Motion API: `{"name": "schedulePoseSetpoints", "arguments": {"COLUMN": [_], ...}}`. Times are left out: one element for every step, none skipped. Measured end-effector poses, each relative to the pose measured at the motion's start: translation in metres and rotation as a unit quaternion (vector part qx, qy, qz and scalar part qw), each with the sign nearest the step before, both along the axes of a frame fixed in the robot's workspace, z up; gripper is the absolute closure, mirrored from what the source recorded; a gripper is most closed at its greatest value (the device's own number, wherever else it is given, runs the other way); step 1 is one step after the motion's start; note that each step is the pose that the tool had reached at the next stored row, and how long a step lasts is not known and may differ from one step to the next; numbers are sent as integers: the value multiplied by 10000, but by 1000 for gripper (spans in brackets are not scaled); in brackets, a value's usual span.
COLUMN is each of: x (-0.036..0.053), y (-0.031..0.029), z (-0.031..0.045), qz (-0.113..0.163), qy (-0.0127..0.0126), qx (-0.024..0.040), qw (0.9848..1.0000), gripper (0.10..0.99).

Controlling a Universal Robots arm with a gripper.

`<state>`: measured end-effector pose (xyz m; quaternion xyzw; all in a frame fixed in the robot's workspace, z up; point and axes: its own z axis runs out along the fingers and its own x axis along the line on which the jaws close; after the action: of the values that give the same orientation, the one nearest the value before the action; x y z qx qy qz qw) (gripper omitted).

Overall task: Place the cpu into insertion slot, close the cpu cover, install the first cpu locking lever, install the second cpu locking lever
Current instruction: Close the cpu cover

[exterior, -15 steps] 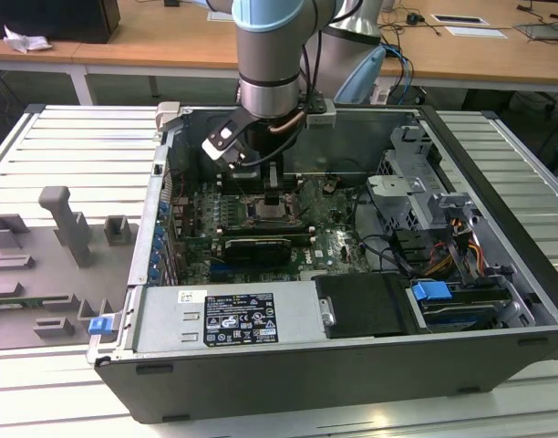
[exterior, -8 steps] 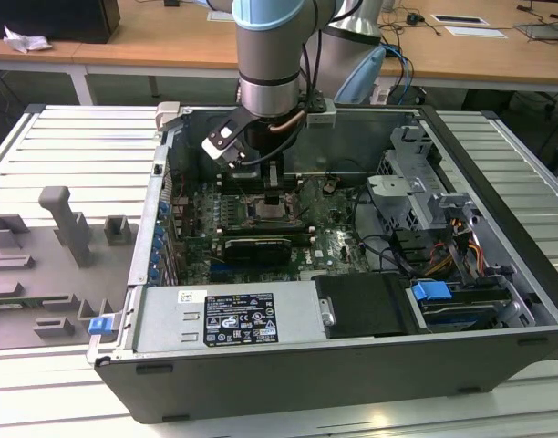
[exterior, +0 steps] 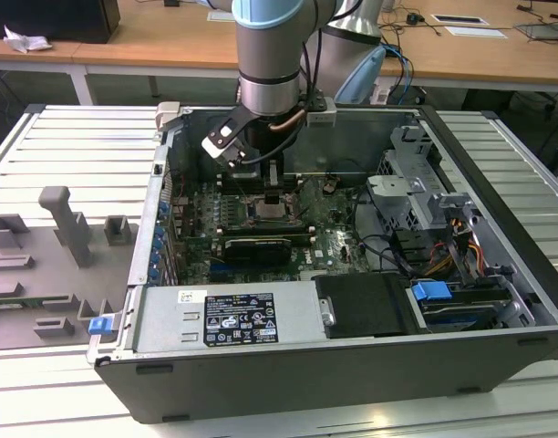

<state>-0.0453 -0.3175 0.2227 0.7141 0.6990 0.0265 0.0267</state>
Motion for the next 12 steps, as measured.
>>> {"name": "schedulePoseSetpoints", "arguments": {"x": [0,0,0,0,0,0,0,0,0,0,0,0], "y": [0,0,0,0,0,0,0,0,0,0,0,0], "z": [2,3,6,10,14,16,19,23,26,31,35,38], "qz": [0,0,0,0,0,0,0,0,0,0,0,0], "qy": [0,0,0,0,0,0,0,0,0,0,0,0], "qx": [0,0,1,0,0,0,0,0,0,0,0,0], "qw": [10000,10000,10000,10000,10000,10000,10000,10000,10000,10000,10000,10000], "gripper": [980,980,980,980,980,980,980,980,980,980,980,980]}}
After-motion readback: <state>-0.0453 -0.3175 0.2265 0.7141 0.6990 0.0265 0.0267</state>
